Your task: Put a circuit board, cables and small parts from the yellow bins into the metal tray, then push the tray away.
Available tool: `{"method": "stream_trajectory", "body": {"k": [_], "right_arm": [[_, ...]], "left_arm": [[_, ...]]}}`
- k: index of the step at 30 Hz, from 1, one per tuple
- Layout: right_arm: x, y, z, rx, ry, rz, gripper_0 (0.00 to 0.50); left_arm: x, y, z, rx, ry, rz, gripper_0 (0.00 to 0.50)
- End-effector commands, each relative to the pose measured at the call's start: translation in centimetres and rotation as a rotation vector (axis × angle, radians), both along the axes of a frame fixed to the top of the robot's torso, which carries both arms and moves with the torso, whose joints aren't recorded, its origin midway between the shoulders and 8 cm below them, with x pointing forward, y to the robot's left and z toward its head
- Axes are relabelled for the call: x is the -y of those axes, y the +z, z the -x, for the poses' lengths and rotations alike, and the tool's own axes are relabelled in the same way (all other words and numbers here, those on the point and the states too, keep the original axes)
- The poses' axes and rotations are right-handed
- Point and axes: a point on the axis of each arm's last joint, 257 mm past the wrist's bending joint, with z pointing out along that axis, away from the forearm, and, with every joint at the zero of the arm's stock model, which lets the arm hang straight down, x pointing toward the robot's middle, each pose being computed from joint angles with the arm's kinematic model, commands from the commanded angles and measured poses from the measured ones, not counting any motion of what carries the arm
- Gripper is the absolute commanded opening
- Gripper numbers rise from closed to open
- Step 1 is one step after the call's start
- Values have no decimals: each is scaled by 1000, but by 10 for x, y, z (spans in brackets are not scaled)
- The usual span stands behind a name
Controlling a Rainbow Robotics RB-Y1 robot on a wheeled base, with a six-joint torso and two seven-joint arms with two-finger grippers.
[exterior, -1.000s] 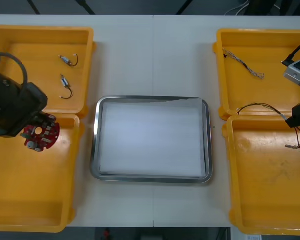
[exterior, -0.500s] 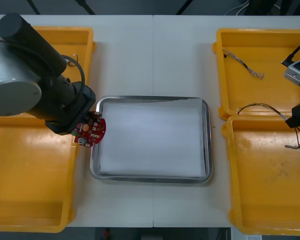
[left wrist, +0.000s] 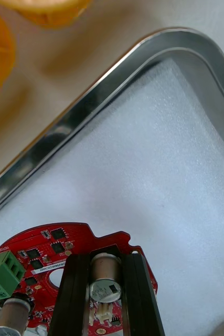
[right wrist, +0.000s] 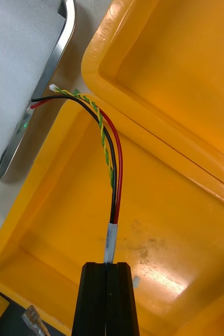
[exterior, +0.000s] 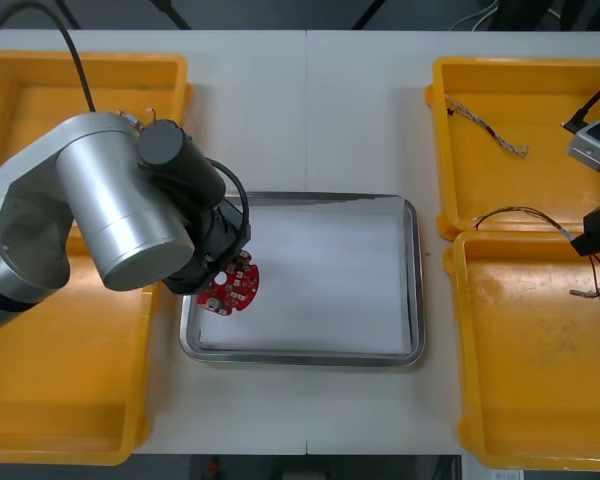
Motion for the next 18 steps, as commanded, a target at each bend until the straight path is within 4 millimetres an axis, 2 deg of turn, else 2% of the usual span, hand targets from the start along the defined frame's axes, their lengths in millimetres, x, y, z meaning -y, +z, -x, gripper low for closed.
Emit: {"method": "stream_trajectory", "body": {"k": [1, 11, 18], "right_arm": [[-8, 9, -4, 29, 11, 4, 0], [-8, 9, -4, 29, 11, 4, 0], [-8, 9, -4, 29, 11, 4, 0]], "left_arm": [[23, -1, 0, 25, 9, -5, 0], [32, -26, 0, 6, 21, -41, 0], [42, -35, 0, 12, 6, -32, 0]]}}
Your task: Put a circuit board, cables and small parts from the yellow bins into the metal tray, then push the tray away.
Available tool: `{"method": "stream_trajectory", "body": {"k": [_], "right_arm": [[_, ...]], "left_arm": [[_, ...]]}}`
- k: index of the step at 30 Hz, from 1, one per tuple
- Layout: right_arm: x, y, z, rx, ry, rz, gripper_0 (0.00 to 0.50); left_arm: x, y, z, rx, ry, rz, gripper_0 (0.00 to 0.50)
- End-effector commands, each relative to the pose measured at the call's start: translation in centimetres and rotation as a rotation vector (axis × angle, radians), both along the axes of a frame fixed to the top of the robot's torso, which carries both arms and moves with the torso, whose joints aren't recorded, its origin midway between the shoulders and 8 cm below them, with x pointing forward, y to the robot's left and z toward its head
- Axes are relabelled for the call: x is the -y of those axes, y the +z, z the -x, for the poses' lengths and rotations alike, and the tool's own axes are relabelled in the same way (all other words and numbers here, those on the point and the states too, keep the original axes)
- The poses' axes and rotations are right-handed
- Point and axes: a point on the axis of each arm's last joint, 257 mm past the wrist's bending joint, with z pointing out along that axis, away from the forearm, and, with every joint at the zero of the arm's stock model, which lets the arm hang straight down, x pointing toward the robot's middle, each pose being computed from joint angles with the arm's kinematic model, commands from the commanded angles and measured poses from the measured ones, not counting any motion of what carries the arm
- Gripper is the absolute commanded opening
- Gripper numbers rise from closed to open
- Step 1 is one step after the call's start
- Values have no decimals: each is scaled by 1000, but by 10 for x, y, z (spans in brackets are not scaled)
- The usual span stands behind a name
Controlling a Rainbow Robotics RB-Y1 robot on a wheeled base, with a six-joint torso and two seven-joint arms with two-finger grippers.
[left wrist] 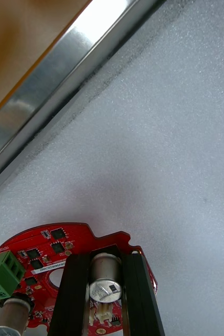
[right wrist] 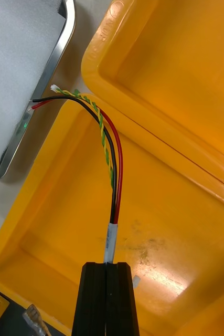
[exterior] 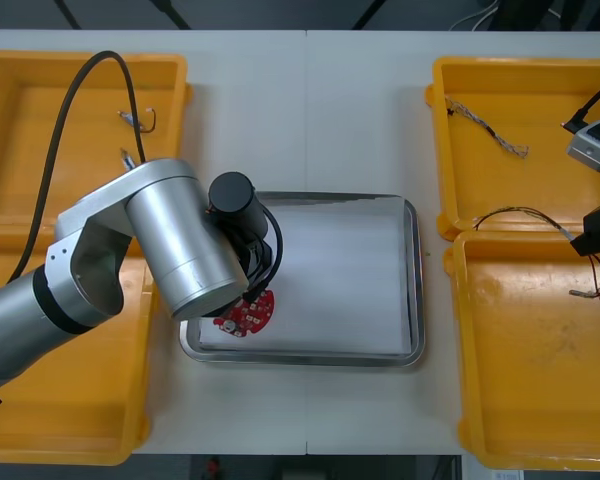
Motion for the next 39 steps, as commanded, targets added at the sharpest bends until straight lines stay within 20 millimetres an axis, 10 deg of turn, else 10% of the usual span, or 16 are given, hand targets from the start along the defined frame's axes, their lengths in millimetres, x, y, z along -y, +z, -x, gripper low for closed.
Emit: {"method": "stream_trajectory", "body": {"k": [1, 12, 13, 19, 25, 39], "right_arm": [[-8, 9, -4, 29, 11, 4, 0], [-8, 9, -4, 29, 11, 4, 0], [-8, 9, -4, 29, 11, 4, 0], [-8, 9, -4, 29, 11, 4, 0], [-8, 9, -4, 29, 11, 4, 0], [-8, 9, -4, 29, 11, 4, 0]], "left_arm": [[24, 11, -7, 47, 13, 47, 0], [20, 0, -9, 43, 22, 31, 43], [20, 1, -10, 43, 25, 34, 191], [21, 2, -10, 45, 31, 41, 397], [23, 10, -14, 65, 27, 49, 500], [-7, 100, 7, 0, -7, 114, 500]]}}
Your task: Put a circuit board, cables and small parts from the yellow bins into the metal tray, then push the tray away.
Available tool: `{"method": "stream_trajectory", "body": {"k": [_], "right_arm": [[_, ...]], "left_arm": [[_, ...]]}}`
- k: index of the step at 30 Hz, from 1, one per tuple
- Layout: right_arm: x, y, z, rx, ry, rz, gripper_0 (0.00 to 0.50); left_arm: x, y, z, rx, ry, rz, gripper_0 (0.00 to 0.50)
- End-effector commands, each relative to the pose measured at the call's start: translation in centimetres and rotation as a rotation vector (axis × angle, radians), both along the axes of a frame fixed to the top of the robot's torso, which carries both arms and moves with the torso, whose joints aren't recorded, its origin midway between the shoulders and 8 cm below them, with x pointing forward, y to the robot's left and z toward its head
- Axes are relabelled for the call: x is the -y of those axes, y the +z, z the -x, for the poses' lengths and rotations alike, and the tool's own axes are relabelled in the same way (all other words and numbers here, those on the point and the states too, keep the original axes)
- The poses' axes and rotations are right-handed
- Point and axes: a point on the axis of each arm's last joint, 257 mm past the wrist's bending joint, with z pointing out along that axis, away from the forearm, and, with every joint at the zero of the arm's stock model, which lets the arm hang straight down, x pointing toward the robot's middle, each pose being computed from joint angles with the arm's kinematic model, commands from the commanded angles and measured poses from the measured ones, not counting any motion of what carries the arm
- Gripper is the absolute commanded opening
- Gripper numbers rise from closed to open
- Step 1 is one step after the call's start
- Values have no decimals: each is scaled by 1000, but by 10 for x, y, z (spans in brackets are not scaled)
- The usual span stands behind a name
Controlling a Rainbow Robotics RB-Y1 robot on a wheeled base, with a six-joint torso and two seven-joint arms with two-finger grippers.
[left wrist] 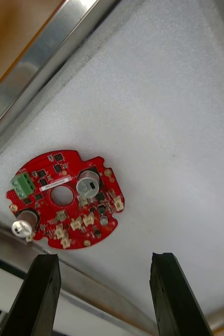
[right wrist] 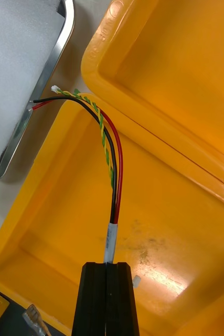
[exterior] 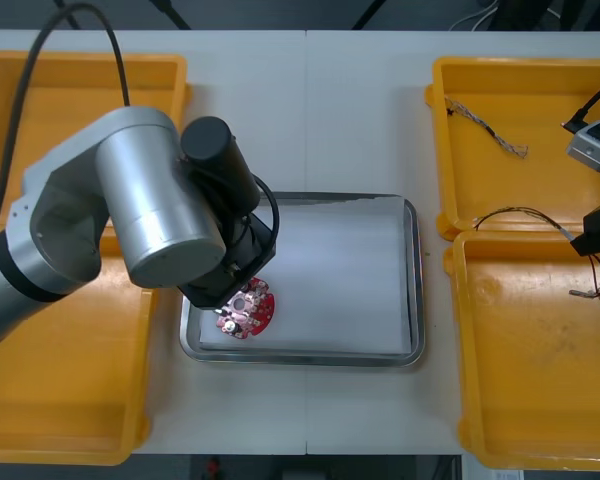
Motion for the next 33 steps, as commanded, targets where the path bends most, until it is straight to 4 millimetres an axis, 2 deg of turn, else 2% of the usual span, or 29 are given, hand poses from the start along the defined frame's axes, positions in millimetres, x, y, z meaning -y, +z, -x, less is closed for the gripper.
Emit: {"method": "stream_trajectory", "body": {"k": [1, 5, 7, 8, 9, 16, 25, 33], "right_arm": [[-8, 9, -4, 29, 11, 4, 0], [-8, 9, -4, 29, 11, 4, 0], [-8, 9, -4, 29, 11, 4, 0], [-8, 9, -4, 29, 11, 4, 0], [-14, -14, 6, -34, 18, -12, 0], [-24, -16, 5, -35, 71, 19, 0], [-62, -8, -2, -16, 223, 88, 0], [-107, 0, -6, 48, 398, 199, 0]], "left_arm": [[-21, 59, -13, 71, 29, 34, 500], [-42, 92, -16, 80, 25, 41, 500], [-61, 111, -22, 94, 23, 27, 500], [-65, 116, -23, 95, 24, 27, 500], [-74, 123, -25, 95, 23, 22, 500], [-139, 158, -48, 114, 68, -27, 500], [-218, 179, -93, 152, 124, -83, 500], [-259, 180, -123, 187, 152, -99, 500]]}}
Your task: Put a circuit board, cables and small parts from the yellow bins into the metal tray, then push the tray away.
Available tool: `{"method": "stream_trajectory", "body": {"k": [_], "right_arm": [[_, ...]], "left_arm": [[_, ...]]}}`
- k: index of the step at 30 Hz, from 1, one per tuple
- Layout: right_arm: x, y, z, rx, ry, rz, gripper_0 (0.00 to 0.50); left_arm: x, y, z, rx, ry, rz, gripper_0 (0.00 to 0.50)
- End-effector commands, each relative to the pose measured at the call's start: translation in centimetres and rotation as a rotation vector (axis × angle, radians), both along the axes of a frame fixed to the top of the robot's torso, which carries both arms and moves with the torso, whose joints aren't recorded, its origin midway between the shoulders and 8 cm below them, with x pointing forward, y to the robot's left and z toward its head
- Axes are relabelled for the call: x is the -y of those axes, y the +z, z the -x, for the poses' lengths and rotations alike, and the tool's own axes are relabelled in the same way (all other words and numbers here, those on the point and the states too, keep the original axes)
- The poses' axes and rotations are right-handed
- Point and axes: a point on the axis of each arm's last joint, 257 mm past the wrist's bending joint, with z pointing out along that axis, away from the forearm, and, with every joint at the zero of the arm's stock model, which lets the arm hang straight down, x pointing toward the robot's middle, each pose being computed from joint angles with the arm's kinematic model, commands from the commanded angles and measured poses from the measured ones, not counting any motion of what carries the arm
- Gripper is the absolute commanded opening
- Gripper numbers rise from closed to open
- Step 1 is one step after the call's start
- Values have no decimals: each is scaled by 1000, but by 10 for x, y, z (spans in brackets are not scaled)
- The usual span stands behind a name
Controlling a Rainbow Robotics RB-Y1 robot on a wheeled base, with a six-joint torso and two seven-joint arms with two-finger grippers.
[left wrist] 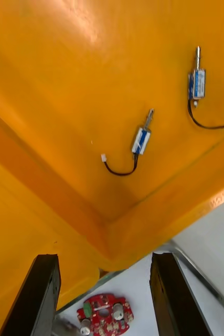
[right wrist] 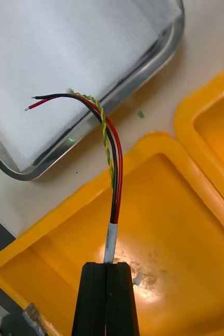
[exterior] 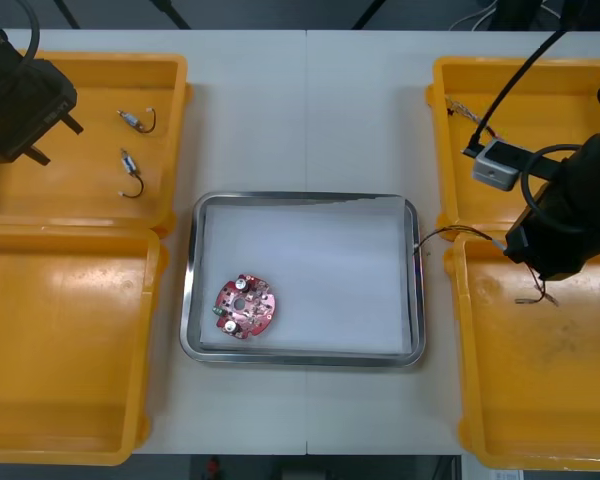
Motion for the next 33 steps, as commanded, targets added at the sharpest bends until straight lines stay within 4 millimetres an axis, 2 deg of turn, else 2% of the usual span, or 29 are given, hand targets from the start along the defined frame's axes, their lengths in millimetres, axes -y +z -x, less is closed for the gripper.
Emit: {"method": "stream_trajectory", "body": {"k": [1, 9, 13, 18, 26, 33], "right_arm": [[-43, 13, -6, 82, 169, 55, 0], [-94, -2, -7, 120, 340, 67, 0], [-118, -18, -5, 137, 422, 63, 0], [-139, -34, -5, 141, 533, 81, 0], [-166, -61, -15, 158, 591, 90, 0], [-181, -88, -17, 163, 619, 81, 0]], "left_arm": [[-35, 42, -25, 110, 34, -30, 500], [-53, 44, -47, 159, 22, -27, 500], [-45, 46, -58, 200, 10, -15, 500], [-34, 45, -72, 231, -2, -49, 500], [-19, 28, -90, 228, -11, -80, 500], [-5, 7, -98, 236, -52, -110, 500]]}}
